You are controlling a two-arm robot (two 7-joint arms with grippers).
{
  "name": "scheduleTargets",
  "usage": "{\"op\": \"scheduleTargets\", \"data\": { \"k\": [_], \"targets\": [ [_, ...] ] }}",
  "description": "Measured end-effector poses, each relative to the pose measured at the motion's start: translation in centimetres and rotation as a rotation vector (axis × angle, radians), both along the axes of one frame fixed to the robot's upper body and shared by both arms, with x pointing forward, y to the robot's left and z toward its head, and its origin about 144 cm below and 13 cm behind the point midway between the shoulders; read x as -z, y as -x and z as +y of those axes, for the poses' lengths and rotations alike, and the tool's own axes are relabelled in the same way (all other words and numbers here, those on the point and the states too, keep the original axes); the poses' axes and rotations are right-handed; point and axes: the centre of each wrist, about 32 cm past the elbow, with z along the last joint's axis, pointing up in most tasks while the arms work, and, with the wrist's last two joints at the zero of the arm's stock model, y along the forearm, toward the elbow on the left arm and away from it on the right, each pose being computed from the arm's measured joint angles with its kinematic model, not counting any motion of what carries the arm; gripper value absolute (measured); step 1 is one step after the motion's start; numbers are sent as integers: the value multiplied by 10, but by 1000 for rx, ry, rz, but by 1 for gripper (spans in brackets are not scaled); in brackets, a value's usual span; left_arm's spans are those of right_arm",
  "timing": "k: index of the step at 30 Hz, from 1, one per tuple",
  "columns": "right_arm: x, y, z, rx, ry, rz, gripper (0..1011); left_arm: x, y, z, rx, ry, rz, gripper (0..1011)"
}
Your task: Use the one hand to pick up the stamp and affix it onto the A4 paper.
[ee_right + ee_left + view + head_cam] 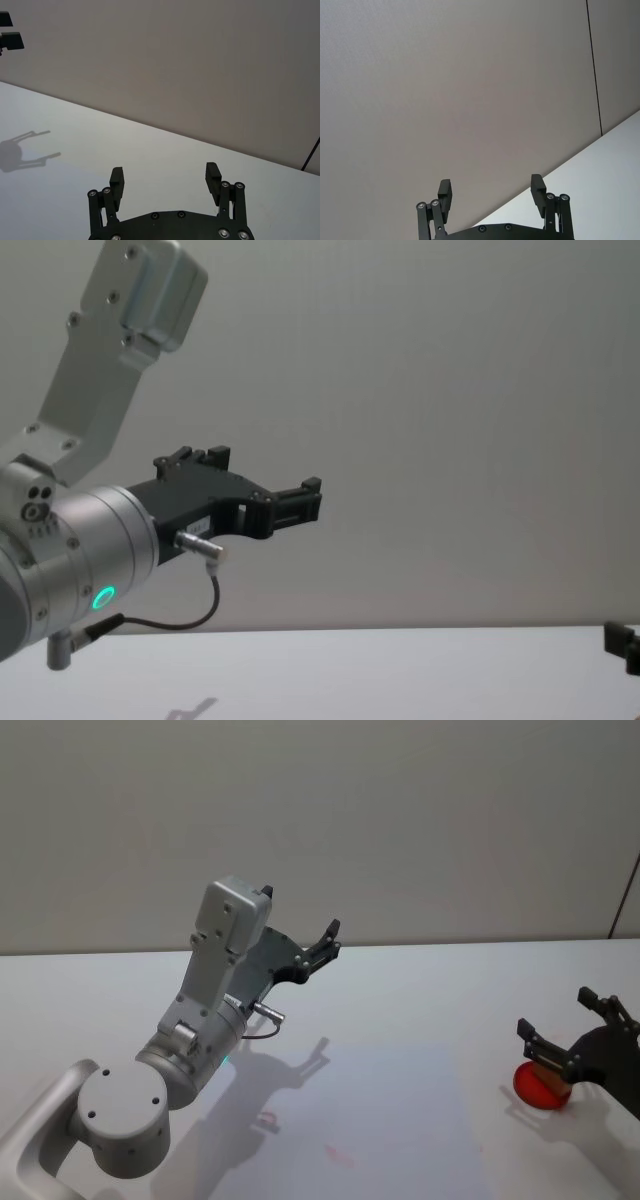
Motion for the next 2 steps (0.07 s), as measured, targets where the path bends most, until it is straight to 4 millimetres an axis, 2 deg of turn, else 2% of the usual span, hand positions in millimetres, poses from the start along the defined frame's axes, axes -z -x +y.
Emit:
{"op": "scheduleTargets", "data": {
  "k": [2],
  "targets": [
    [-1,0,1,2,-1,-2,1001,0,0,0,0,0,0,1001]
  ]
}}
